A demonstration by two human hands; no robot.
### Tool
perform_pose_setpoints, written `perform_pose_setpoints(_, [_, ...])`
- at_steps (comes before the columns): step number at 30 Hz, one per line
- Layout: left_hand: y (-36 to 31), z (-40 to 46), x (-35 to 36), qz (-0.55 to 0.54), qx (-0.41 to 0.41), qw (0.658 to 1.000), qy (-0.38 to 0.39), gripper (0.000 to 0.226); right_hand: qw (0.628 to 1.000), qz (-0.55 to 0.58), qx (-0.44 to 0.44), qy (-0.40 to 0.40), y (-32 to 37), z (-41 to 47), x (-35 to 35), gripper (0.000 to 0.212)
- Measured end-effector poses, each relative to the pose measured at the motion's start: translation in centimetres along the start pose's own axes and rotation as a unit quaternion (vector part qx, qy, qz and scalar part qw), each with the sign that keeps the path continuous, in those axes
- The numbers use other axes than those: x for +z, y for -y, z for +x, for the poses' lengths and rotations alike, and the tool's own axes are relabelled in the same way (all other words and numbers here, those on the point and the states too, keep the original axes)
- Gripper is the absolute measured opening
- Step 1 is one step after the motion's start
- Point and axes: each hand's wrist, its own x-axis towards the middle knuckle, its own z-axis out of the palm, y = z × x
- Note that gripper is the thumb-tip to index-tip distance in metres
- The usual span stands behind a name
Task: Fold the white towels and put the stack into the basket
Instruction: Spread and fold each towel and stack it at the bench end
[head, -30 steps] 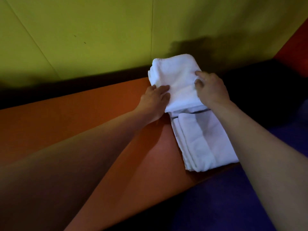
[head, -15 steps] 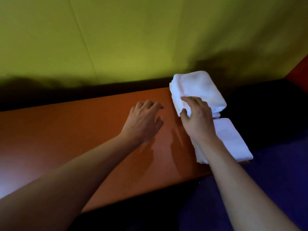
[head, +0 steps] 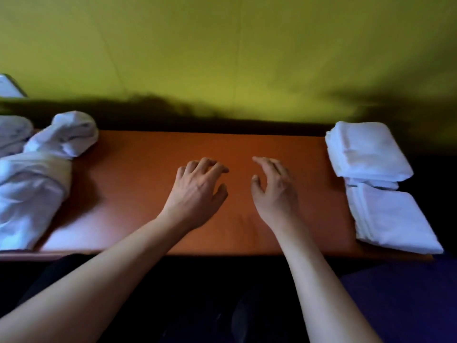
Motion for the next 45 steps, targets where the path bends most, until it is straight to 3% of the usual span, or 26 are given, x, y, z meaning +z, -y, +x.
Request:
perform_pose_setpoints(15, [20.7,-11.9,-5.5,0.047,-0.215,0.974,-0.05,0.038,0.983,0.077,-0.092,0.14,18.4,-0.5,14.1,0.038])
perform_pose_setpoints(21, [28.0,-13.7,-6.6,0.082,-0.231,0.966,-0.075,0.038,0.974,0.074,-0.108,0.186,21.7,-0.5,18.6,0.039])
perform_pose_setpoints(24, [31.8,-13.5,-7.1,0.116,-0.289,0.943,-0.117,0.051,0.97,0.07,-0.114,0.205,22.7,-0.5,19.9,0.039])
perform_pose_setpoints(27, [35.9,-13.7,-7.8,0.12,-0.398,0.904,-0.101,0.069,0.968,0.066,-0.121,0.212,23.2,-0.2,20.5,0.039])
perform_pose_setpoints(29, [38.0,-14.0,-7.6,0.109,-0.447,0.885,-0.071,0.057,0.967,0.063,-0.123,0.215,23.3,0.0,20.4,0.039])
perform_pose_setpoints(32, [39.2,-14.2,-7.3,0.054,-0.42,0.901,-0.098,0.022,0.967,0.065,-0.123,0.213,23.1,0.4,20.2,0.038])
perform_pose_setpoints(35, [38.6,-14.8,-6.8,0.031,-0.328,0.937,-0.114,0.026,0.967,0.064,-0.114,0.221,23.1,0.7,20.0,0.038])
perform_pose_setpoints(38, [36.6,-15.5,-6.1,-0.009,-0.296,0.949,-0.11,0.017,0.964,0.062,-0.113,0.233,24.0,0.5,20.2,0.04])
perform_pose_setpoints(42, [37.0,-16.3,-5.2,-0.02,-0.314,0.946,-0.076,0.073,0.958,0.067,-0.118,0.252,25.0,-0.2,20.6,0.042])
perform_pose_setpoints(45, [37.8,-16.0,-5.3,0.006,-0.322,0.941,-0.101,0.052,0.955,0.058,-0.118,0.268,25.0,-0.5,20.5,0.042])
